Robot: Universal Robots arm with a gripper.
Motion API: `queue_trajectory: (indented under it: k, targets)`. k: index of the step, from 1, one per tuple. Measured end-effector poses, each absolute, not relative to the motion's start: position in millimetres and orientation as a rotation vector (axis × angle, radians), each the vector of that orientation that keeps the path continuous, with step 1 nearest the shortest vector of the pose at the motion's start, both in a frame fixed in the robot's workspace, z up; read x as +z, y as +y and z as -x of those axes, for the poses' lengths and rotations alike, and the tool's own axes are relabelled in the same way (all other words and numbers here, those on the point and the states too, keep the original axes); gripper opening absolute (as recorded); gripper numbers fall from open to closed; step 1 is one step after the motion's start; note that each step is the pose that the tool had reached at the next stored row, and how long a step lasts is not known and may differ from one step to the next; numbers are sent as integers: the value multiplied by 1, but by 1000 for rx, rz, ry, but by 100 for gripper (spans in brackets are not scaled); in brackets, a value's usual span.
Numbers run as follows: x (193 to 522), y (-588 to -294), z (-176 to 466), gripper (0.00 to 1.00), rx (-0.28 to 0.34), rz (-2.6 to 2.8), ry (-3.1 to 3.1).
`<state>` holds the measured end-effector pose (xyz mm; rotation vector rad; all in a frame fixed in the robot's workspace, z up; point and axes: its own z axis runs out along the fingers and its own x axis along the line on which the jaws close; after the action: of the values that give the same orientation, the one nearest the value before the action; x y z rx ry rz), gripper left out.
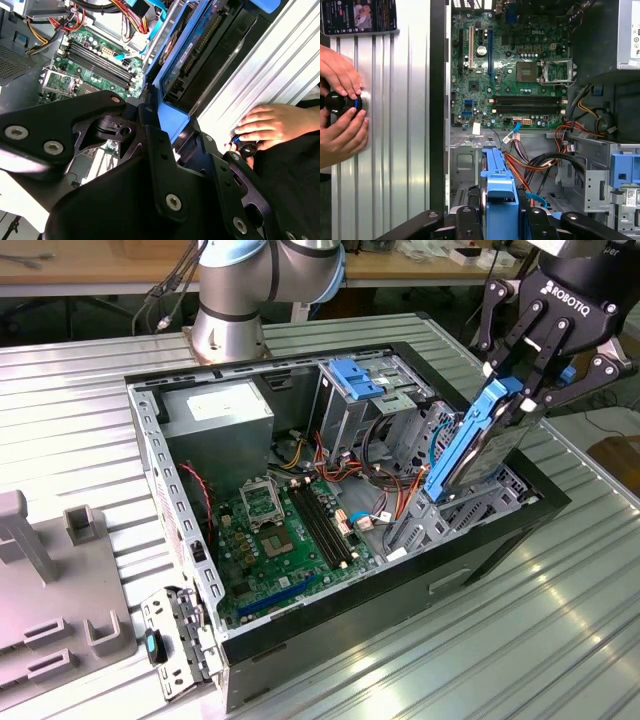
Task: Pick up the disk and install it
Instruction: 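Insert the disk into the insertion slot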
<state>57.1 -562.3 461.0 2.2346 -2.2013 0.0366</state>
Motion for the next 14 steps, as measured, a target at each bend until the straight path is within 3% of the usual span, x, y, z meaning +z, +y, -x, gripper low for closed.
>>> queue_trajectory:
  k: [14]
  targets:
    - [447, -563, -59, 36, 37, -2235, -2201]
